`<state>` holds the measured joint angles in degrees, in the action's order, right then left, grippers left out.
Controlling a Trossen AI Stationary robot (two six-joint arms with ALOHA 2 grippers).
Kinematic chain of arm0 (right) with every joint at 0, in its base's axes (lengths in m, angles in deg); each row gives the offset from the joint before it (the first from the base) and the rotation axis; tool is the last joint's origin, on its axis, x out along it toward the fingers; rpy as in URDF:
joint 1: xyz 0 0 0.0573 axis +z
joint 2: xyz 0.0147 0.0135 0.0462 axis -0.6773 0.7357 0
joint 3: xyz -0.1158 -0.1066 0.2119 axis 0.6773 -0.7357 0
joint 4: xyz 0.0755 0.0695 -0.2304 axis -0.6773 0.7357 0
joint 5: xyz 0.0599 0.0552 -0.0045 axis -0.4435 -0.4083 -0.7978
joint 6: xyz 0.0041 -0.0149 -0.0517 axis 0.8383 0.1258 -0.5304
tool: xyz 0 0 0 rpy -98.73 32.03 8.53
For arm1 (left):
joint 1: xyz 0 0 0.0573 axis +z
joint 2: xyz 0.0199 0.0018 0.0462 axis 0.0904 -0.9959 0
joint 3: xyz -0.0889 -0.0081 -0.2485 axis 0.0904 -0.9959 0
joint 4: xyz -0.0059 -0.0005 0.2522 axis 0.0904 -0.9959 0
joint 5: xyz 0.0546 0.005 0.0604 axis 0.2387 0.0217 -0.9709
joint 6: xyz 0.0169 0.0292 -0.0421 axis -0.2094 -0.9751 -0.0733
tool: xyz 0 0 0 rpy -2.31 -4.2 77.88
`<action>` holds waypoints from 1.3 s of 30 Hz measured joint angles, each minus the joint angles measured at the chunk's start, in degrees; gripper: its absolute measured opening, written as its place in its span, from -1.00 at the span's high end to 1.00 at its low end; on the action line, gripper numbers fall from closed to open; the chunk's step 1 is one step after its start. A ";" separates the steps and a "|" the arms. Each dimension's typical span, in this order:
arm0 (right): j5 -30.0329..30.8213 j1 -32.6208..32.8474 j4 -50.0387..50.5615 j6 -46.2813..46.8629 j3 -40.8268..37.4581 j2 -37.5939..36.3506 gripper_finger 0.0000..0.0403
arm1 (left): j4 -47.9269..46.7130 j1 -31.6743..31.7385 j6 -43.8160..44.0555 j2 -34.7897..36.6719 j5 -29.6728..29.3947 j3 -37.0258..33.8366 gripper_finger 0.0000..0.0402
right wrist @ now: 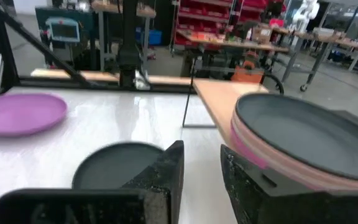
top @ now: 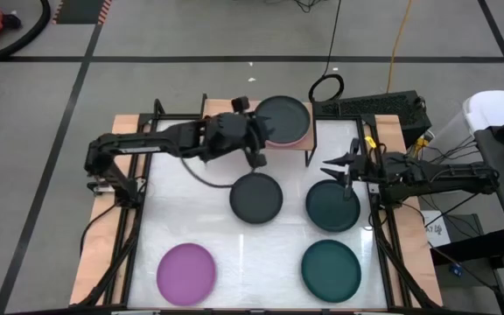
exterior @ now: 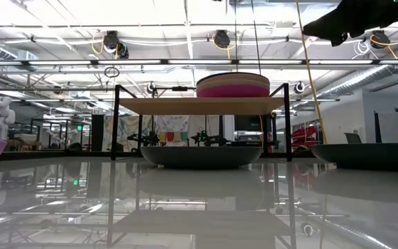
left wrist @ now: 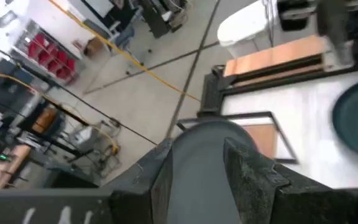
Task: Place and stack plates onto a shelf
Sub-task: Put the top dark green plate on the shelf
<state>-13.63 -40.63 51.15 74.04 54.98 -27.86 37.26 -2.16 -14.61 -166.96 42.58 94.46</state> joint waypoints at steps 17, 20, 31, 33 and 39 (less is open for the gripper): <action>-4.30 0.09 2.90 4.75 0.00 -1.62 0.55 | 50.89 -12.71 17.04 23.72 -8.19 -56.57 0.27; -4.33 0.09 2.66 5.81 0.00 -1.49 0.55 | 65.26 -13.58 14.87 23.66 -8.48 -64.24 0.27; -5.92 0.11 2.84 9.51 1.42 3.96 0.55 | 73.73 -13.59 17.92 23.68 -8.39 -70.13 0.27; -7.62 0.22 3.45 10.87 3.10 7.18 0.55 | 73.76 -13.57 17.89 23.68 -8.37 -70.13 0.27; -6.99 4.64 5.78 11.60 5.89 17.99 0.55 | 73.78 -13.57 18.15 23.68 -8.35 -70.13 0.27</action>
<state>-20.62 -36.00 56.93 85.64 60.87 -9.88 111.03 -15.73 3.54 -143.28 34.23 24.33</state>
